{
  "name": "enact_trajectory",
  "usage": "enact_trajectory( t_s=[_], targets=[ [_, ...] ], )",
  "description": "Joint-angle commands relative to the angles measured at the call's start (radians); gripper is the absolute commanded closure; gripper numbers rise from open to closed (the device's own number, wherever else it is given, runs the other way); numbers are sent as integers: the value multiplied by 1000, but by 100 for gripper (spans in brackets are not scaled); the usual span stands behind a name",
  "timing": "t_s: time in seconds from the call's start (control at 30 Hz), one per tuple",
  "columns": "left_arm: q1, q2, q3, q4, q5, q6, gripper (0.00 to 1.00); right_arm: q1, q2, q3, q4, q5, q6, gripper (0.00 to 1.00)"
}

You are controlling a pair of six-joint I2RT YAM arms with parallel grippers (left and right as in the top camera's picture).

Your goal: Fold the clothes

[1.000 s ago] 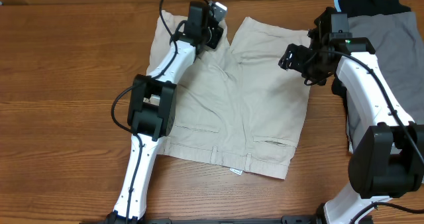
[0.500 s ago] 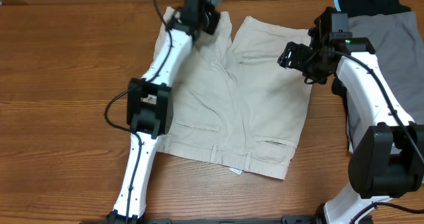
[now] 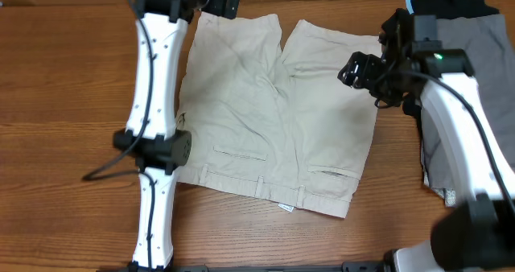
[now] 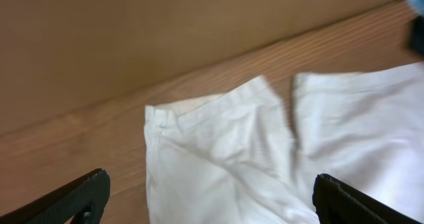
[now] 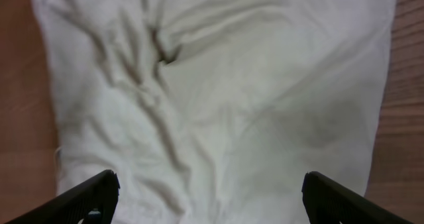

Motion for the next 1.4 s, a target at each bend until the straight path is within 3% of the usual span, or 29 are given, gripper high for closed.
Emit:
enact_trajectory(
  t_s=[0.0, 0.33, 0.77, 1.0, 1.37],
  targets=[
    [-18, -150, 38, -37, 5, -13, 0, 62, -138, 38, -50, 11, 32, 7],
    [-16, -242, 35, -240, -2, -13, 0, 261, -237, -43, -269, 230, 173, 2],
    [-5, -223, -70, -266, -8, 14, 0, 287, -237, -505, -7, 123, 266, 0],
    [6, -223, -176, -246, -8, 27, 0, 287, -237, -643, 54, 144, 339, 1],
    [6, -222, -331, -142, -8, 29, 0, 287, -235, -843, 366, 130, 400, 7]
  ],
)
